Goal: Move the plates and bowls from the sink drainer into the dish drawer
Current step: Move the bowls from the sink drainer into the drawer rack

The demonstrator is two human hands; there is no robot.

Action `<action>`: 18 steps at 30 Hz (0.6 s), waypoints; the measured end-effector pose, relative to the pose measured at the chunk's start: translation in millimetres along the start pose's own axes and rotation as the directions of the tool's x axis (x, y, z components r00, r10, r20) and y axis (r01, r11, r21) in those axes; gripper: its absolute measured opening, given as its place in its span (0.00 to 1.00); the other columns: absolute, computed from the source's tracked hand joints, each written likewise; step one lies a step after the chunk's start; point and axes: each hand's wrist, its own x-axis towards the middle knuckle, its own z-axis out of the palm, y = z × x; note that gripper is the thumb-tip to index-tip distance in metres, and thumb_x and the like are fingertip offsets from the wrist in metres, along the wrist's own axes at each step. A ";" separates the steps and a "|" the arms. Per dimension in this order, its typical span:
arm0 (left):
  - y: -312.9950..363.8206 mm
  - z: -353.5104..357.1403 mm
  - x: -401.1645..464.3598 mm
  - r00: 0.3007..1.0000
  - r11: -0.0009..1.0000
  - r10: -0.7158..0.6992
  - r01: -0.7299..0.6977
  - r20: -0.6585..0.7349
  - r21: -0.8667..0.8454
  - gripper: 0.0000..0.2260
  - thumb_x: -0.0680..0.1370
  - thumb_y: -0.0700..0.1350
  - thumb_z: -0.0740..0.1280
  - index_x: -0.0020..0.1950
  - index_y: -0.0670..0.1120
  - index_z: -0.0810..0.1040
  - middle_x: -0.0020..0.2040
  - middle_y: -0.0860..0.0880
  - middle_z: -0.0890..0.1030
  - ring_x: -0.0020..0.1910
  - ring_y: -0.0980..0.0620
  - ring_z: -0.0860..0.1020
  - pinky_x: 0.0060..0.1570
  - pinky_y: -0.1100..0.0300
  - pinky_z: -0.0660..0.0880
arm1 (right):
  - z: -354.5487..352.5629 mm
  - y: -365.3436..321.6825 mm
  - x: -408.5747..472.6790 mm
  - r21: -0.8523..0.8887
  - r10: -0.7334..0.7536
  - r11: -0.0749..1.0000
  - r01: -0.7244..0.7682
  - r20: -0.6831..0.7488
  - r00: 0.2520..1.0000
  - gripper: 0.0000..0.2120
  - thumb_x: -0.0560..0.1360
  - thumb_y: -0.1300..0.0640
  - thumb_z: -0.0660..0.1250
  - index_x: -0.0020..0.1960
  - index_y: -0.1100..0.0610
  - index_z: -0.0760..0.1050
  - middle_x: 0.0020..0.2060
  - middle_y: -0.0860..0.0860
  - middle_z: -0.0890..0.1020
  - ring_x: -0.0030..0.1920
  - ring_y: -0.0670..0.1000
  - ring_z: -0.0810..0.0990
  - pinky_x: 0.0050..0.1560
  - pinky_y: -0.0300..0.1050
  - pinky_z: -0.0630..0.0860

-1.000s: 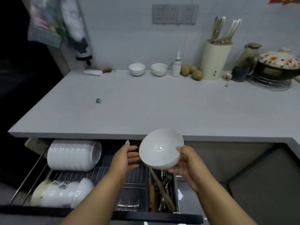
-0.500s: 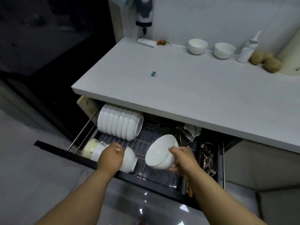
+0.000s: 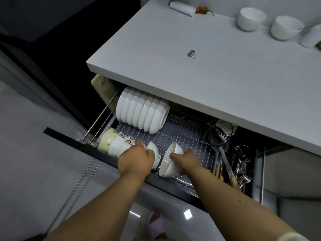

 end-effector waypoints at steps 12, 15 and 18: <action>-1.4 5.4 3.5 1.000 0.998 0.014 -0.014 0.003 0.064 0.15 0.77 0.54 0.56 0.57 0.47 0.71 0.49 0.46 0.82 0.47 0.43 0.80 0.38 0.57 0.68 | 38.3 1.2 33.3 -0.161 0.021 0.987 -0.020 0.002 1.000 0.43 0.49 0.39 0.67 0.60 0.57 0.66 0.58 0.58 0.76 0.57 0.60 0.78 0.53 0.56 0.80; -2.4 7.0 4.3 1.000 0.997 0.012 -0.013 0.012 0.079 0.15 0.77 0.55 0.56 0.56 0.46 0.70 0.49 0.46 0.82 0.47 0.43 0.80 0.38 0.57 0.69 | 41.9 -2.5 30.7 -0.171 0.031 0.985 -0.028 0.019 0.999 0.40 0.56 0.43 0.70 0.63 0.59 0.65 0.60 0.58 0.75 0.59 0.60 0.76 0.56 0.55 0.79; -2.8 7.8 5.1 1.000 0.996 0.010 -0.012 0.019 0.087 0.15 0.77 0.55 0.56 0.55 0.46 0.70 0.49 0.46 0.82 0.47 0.43 0.80 0.39 0.56 0.68 | 47.9 -3.3 32.3 -0.176 0.048 0.983 -0.043 0.024 0.999 0.39 0.62 0.46 0.71 0.67 0.61 0.63 0.60 0.58 0.76 0.60 0.59 0.76 0.57 0.53 0.78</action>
